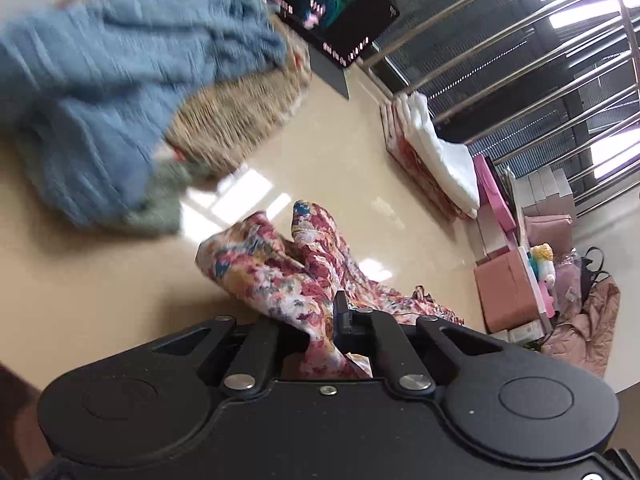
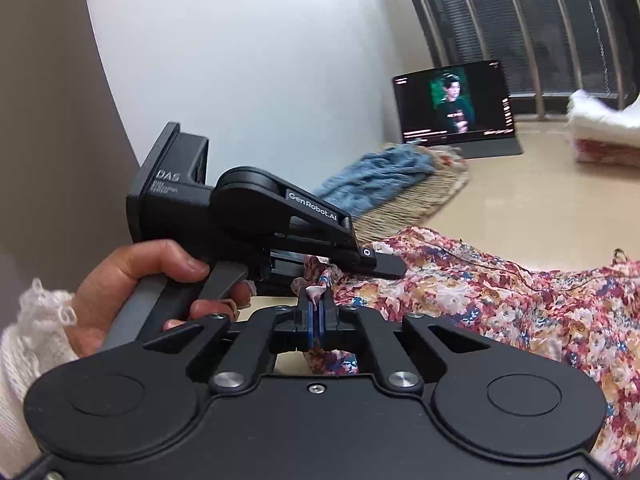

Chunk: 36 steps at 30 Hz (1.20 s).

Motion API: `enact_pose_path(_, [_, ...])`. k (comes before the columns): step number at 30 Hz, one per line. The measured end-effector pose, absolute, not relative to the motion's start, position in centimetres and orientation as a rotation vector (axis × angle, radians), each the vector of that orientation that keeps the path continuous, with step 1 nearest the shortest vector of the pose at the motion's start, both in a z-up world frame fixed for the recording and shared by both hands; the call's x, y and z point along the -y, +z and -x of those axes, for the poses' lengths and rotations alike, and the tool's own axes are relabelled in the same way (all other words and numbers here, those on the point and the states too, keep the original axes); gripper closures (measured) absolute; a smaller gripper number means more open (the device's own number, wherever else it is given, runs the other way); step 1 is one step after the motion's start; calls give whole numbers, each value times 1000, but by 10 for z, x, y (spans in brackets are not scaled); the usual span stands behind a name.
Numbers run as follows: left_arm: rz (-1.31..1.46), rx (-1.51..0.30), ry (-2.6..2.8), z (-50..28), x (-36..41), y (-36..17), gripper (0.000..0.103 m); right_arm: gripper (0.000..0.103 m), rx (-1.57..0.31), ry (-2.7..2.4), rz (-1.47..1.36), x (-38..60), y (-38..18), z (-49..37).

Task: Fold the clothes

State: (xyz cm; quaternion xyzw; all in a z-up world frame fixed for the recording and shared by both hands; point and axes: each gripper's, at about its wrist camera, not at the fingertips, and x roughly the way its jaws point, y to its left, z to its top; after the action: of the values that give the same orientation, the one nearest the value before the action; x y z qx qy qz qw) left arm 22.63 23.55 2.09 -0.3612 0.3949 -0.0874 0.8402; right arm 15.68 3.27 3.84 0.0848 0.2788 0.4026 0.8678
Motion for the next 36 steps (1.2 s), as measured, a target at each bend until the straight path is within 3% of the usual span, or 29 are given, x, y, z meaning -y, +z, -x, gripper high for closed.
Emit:
enact_pose_path(8, [618,-804,-171,-225,-217,74,99,101,-540,877,-321,-32,52,-147])
enact_pose_path(17, [250,-865,-281,-278,-64,122,99,101,-430,735,-619,81,54,-156])
enact_pose_path(22, [8,-948,-319,-306,41,93,99,101,-428,576,-745,149,24,-159])
enact_pose_path(26, [-23,-1031,-317,-323,88,57,98,102,-475,460,-846,191,-12,-161])
enact_pose_path(30, [-52,-1052,-324,-327,116,42,98,102,-494,394,-906,215,-37,-161])
enact_pose_path(36, [-92,-974,-372,-314,124,61,99,102,-457,409,-934,222,-42,-152])
